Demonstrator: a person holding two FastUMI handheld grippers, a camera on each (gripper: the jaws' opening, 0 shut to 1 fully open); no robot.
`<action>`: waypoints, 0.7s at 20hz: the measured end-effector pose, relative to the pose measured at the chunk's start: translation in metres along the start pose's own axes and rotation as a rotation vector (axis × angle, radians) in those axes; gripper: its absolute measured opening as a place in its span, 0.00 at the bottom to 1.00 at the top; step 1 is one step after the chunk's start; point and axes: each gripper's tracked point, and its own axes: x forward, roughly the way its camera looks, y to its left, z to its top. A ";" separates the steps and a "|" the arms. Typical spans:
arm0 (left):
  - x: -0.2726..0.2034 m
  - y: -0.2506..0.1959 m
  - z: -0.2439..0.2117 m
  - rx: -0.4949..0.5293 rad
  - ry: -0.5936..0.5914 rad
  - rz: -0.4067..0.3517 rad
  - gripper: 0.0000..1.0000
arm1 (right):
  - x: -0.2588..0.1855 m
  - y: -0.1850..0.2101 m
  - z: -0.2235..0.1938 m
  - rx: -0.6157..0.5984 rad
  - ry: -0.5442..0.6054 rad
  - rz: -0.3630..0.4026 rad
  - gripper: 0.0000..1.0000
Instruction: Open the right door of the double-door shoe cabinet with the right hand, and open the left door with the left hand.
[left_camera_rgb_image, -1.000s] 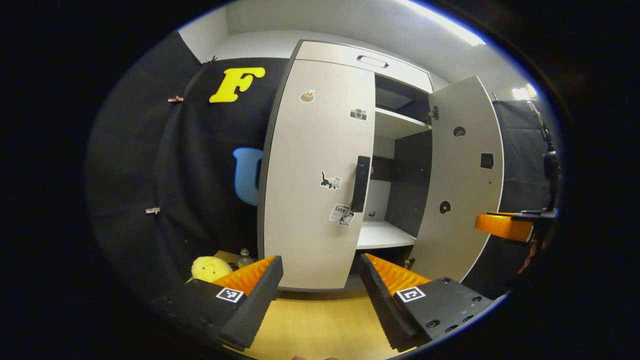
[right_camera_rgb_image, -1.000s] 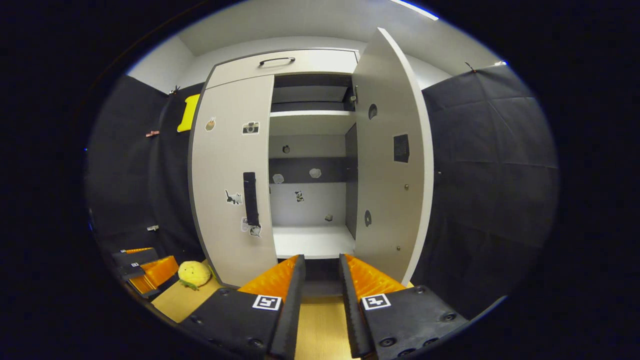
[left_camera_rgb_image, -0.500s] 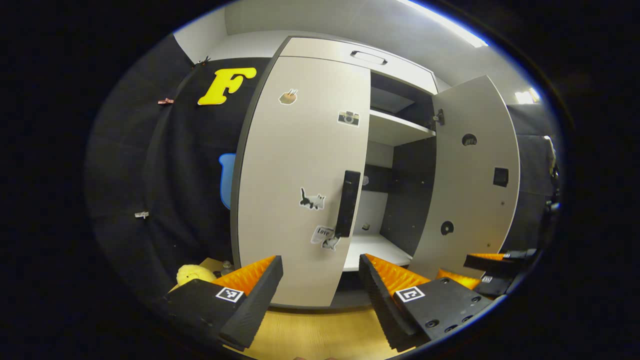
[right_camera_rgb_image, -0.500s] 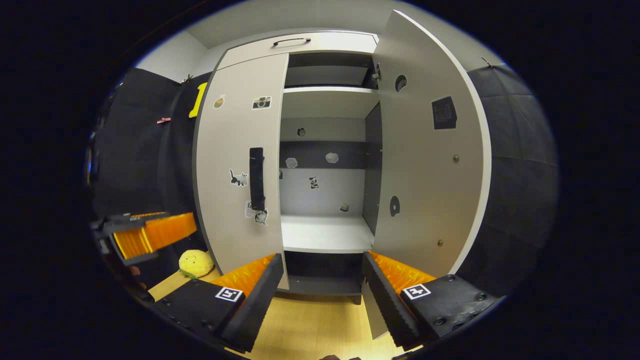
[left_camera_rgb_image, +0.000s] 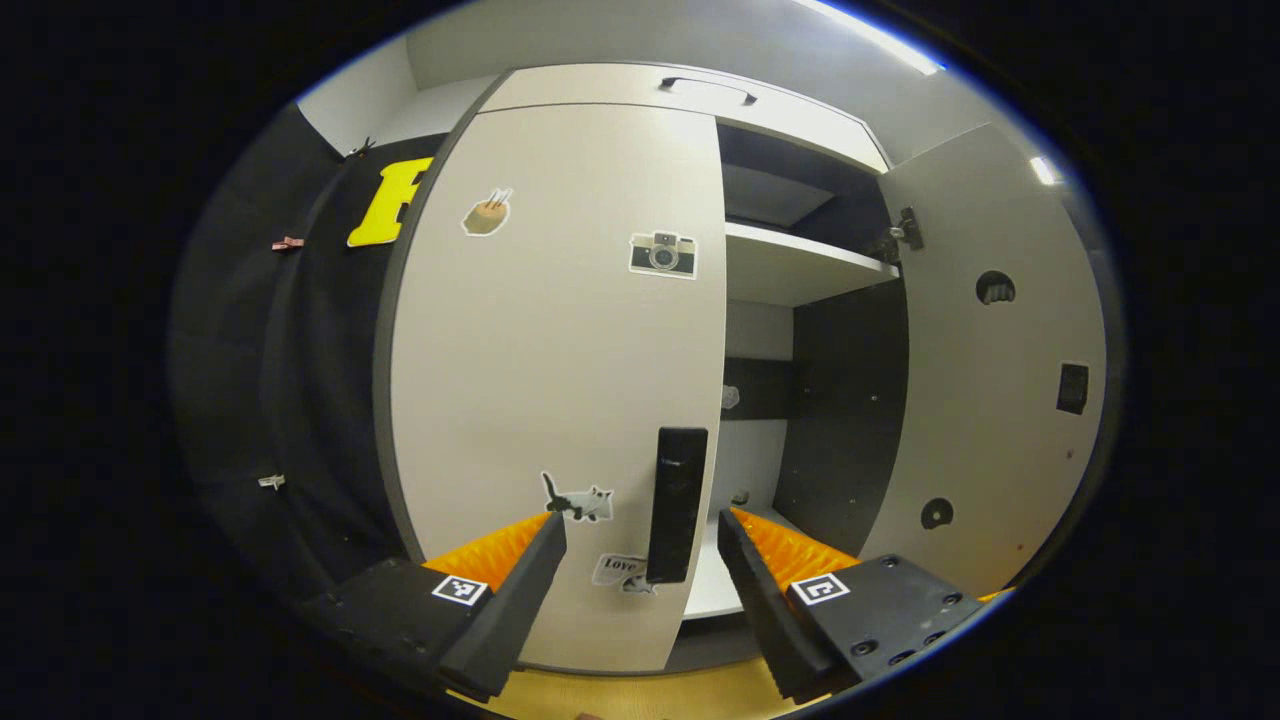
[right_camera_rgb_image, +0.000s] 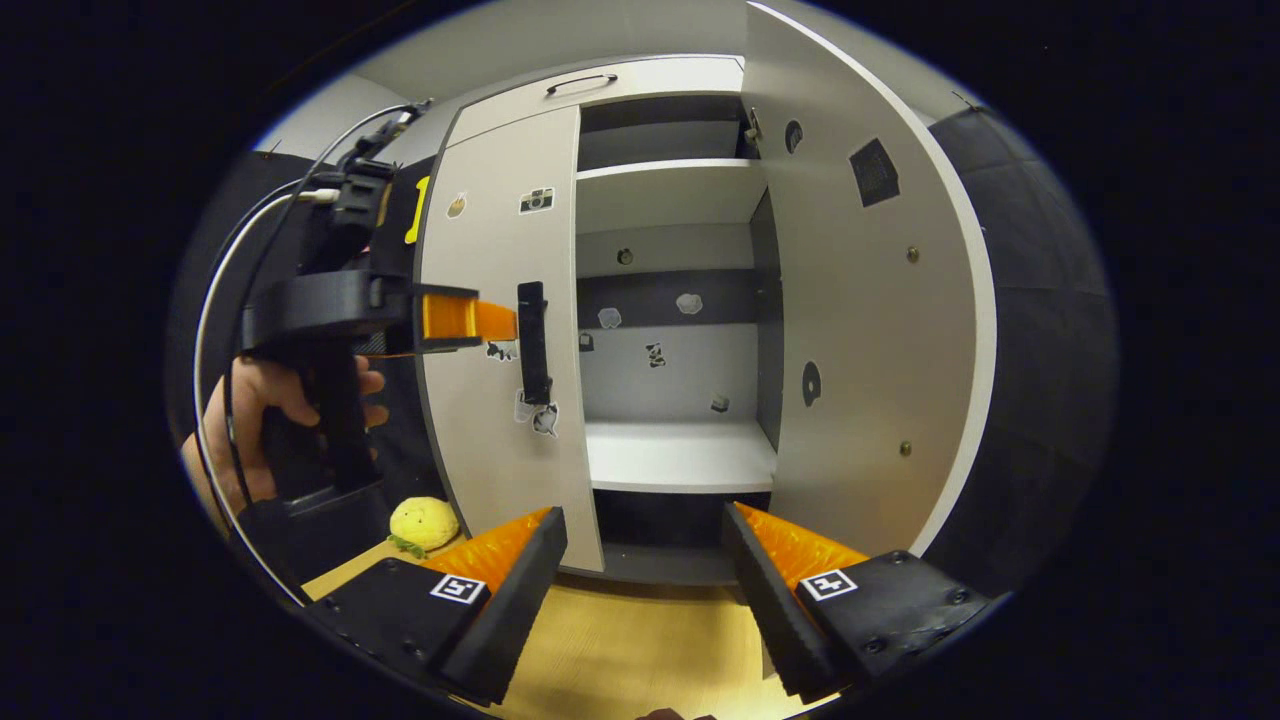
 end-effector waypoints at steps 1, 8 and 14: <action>0.009 0.000 0.001 0.004 0.004 0.008 0.94 | 0.000 -0.001 -0.002 0.002 0.002 0.006 0.98; 0.050 -0.007 0.003 0.054 0.022 0.050 0.80 | 0.002 -0.003 -0.005 0.023 0.004 0.040 0.98; 0.061 -0.012 -0.002 0.026 0.042 0.057 0.53 | 0.006 -0.009 -0.007 0.040 0.003 0.048 0.98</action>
